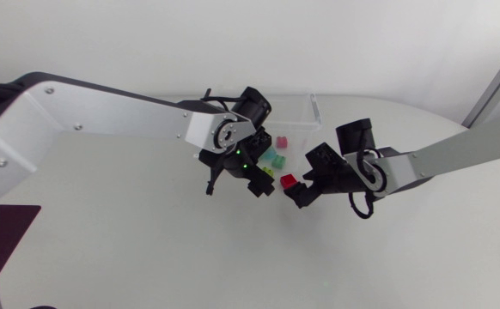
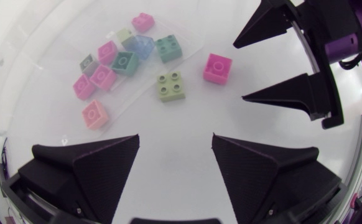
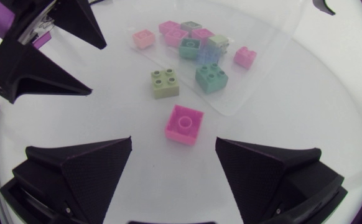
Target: Pick up the duplo bricks and place them in the container
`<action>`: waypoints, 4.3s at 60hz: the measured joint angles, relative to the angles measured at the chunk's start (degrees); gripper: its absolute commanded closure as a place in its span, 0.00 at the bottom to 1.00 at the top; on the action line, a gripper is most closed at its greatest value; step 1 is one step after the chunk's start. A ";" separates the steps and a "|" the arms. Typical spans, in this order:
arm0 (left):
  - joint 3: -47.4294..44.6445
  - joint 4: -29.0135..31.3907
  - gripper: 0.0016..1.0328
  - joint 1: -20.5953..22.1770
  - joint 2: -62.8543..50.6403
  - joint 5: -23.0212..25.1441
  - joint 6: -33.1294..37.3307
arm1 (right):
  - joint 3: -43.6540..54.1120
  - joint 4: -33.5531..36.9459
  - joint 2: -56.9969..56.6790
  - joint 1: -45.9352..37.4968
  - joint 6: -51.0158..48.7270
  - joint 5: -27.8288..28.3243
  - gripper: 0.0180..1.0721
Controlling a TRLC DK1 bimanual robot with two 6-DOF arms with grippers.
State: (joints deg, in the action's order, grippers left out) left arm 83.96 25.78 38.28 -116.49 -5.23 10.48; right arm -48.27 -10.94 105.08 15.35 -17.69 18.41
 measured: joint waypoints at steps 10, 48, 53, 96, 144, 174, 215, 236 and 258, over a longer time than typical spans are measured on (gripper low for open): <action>-5.01 -2.86 0.19 -2.14 3.23 -0.22 0.00 | -3.93 -0.26 5.25 0.44 1.49 -1.99 0.20; -14.82 -15.65 0.16 -7.37 22.36 -1.36 0.04 | -1.09 3.50 -8.07 1.40 2.29 -3.21 0.76; -14.82 -17.55 0.15 -8.48 22.71 -1.49 0.02 | -1.20 6.47 -14.88 0.55 2.29 -3.02 0.76; -10.75 -24.92 0.09 -12.00 19.76 -1.46 0.24 | -28.61 10.45 0.37 0.17 6.97 -3.85 0.45; -24.83 -27.50 0.07 -16.65 33.18 1.38 1.55 | 3.91 0.92 -26.34 3.74 3.76 1.31 0.19; -29.75 -28.76 0.07 -16.09 34.60 1.40 1.55 | 6.86 -11.30 -2.30 6.91 2.23 1.05 0.19; -31.78 -30.69 0.07 -16.87 35.87 2.03 1.57 | -9.94 -12.70 15.76 7.43 1.33 0.22 0.20; -33.22 -32.11 0.06 -17.62 35.87 2.23 1.75 | -10.67 -17.00 18.14 6.64 1.40 0.50 0.51; -33.79 -32.22 0.06 -18.25 35.87 2.45 1.79 | -9.05 -21.27 18.82 6.67 1.84 0.63 0.77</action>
State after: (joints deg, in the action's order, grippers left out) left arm 50.17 -6.44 20.03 -80.62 -2.79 12.27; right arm -57.32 -32.21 123.90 22.02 -15.86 19.05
